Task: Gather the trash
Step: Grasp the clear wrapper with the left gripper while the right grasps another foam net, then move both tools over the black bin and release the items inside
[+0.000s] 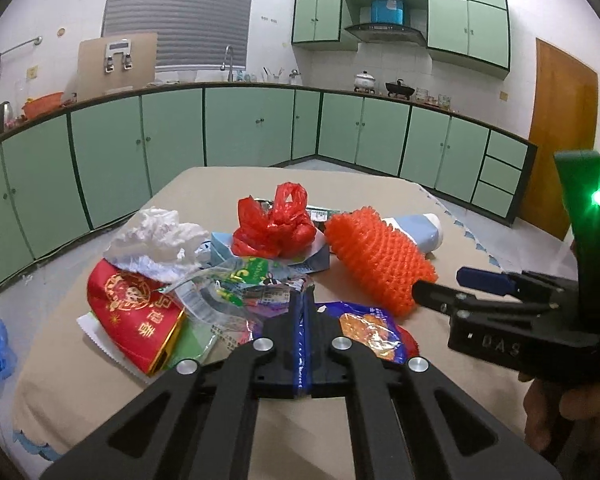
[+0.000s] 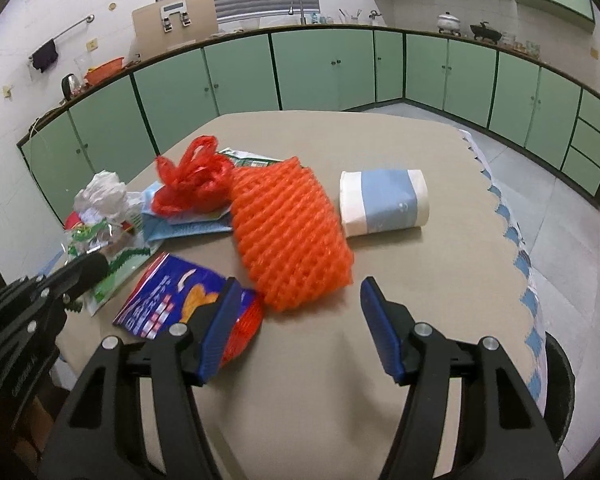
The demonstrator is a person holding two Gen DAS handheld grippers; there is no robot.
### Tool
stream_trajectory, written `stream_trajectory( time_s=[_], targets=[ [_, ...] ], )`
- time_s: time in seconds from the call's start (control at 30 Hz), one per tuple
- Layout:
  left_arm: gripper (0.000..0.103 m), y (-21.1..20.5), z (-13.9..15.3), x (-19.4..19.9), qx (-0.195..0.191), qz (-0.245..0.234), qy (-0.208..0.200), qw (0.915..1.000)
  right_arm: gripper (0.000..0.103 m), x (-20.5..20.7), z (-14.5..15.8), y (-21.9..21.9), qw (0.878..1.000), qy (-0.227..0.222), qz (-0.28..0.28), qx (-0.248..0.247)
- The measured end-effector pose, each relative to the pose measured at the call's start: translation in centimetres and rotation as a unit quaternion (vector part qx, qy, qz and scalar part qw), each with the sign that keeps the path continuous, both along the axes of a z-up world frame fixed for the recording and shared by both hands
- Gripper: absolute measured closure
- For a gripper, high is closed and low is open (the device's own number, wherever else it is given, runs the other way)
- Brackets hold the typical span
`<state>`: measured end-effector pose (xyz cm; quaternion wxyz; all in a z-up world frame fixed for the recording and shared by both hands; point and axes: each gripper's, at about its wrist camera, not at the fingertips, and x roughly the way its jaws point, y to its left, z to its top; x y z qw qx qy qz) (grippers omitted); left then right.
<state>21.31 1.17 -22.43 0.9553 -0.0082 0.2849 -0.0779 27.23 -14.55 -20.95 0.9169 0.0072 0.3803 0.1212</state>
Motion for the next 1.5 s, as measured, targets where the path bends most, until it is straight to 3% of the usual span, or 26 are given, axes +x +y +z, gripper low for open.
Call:
stream_trajectory(
  time_s=[0.27, 0.3, 0.33, 0.43, 0.83, 1.13, 1.5],
  targets=[
    [0.101, 0.4, -0.1, 1.6, -0.002, -0.004, 0.004, 1.0000, 0.042, 2.5, -1.5, 0.7, 1.000, 0.015, 0.007, -0.004],
    [0.101, 0.3, -0.2, 1.6, -0.001, -0.005, 0.006, 1.0000, 0.048, 2.7, -1.7, 0.8, 1.000, 0.019, 0.009, -0.001],
    [0.101, 0.4, -0.2, 1.6, -0.002, -0.006, 0.007, 1.0000, 0.065, 2.9, -2.0, 0.7, 1.000, 0.025, 0.012, 0.003],
    [0.101, 0.3, -0.3, 1.5, -0.001, -0.005, 0.010, 0.9999, 0.092, 2.9, -1.7, 0.3, 0.999, 0.025, 0.017, 0.011],
    [0.101, -0.9, 0.8, -0.7, -0.003, -0.014, 0.007, 0.9999, 0.095, -1.3, 2.3, -3.2, 0.999, -0.005, 0.010, 0.034],
    [0.101, -6.1, 2.4, -2.3, -0.004, -0.074, -0.003, 0.9973, 0.095, -5.8, 5.4, -9.1, 0.998, -0.027, -0.035, 0.038],
    [0.101, -14.3, 3.5, -3.3, -0.006, -0.163, -0.008, 0.9865, 0.095, -10.0, 6.8, -16.6, 0.992, -0.043, -0.115, 0.032]
  ],
)
